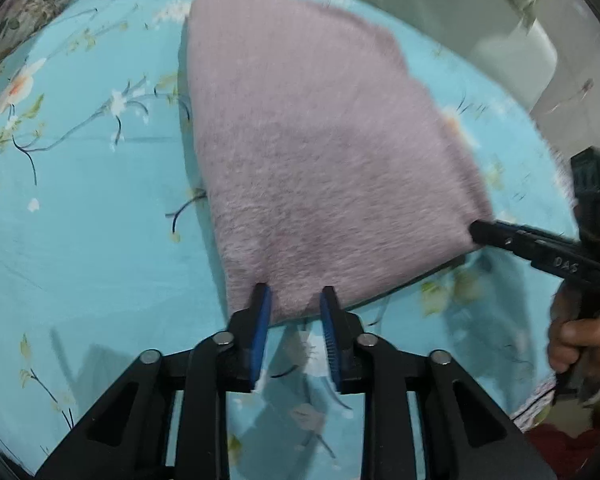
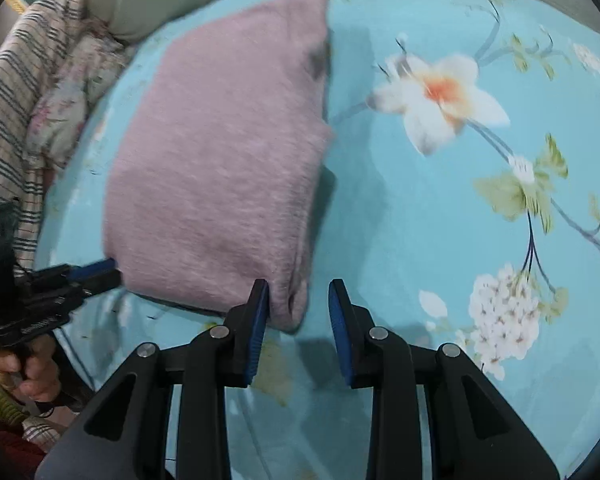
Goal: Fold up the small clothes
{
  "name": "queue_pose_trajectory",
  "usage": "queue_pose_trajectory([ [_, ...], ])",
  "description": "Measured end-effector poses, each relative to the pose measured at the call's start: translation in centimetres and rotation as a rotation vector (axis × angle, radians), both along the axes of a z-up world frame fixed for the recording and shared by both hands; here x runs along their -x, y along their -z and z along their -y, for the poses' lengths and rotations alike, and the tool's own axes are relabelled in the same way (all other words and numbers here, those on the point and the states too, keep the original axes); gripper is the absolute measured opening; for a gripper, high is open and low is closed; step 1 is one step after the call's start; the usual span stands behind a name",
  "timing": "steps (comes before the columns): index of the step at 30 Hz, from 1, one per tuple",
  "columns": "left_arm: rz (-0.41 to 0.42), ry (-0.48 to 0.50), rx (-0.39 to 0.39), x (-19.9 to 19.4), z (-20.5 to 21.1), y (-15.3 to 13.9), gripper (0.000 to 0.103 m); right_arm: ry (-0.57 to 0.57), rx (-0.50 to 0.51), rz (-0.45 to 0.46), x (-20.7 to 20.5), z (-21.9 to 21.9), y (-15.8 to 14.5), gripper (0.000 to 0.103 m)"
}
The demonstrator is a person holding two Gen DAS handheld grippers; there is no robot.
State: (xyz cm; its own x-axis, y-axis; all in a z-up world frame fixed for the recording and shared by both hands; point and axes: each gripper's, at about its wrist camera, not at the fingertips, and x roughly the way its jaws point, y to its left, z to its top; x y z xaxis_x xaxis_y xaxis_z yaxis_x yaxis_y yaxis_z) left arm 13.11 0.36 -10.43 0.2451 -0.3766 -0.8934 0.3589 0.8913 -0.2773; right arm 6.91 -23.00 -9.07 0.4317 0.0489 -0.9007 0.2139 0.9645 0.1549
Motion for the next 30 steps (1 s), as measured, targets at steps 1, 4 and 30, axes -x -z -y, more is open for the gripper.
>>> queue_pose_trajectory([
  [1,0.005,0.002,-0.002,0.0,0.1,0.0,0.023,0.001,0.002,0.008,0.1,-0.1,0.0,0.032],
  [4,0.012,0.008,-0.026,0.3,0.5,-0.4,0.024,-0.010,0.061,0.006,0.2,-0.7,-0.4,0.032],
  [30,0.121,-0.122,-0.276,3.8,-3.0,-4.9,0.068,-0.124,0.079,0.087,4.1,-5.4,-4.1,0.069],
])
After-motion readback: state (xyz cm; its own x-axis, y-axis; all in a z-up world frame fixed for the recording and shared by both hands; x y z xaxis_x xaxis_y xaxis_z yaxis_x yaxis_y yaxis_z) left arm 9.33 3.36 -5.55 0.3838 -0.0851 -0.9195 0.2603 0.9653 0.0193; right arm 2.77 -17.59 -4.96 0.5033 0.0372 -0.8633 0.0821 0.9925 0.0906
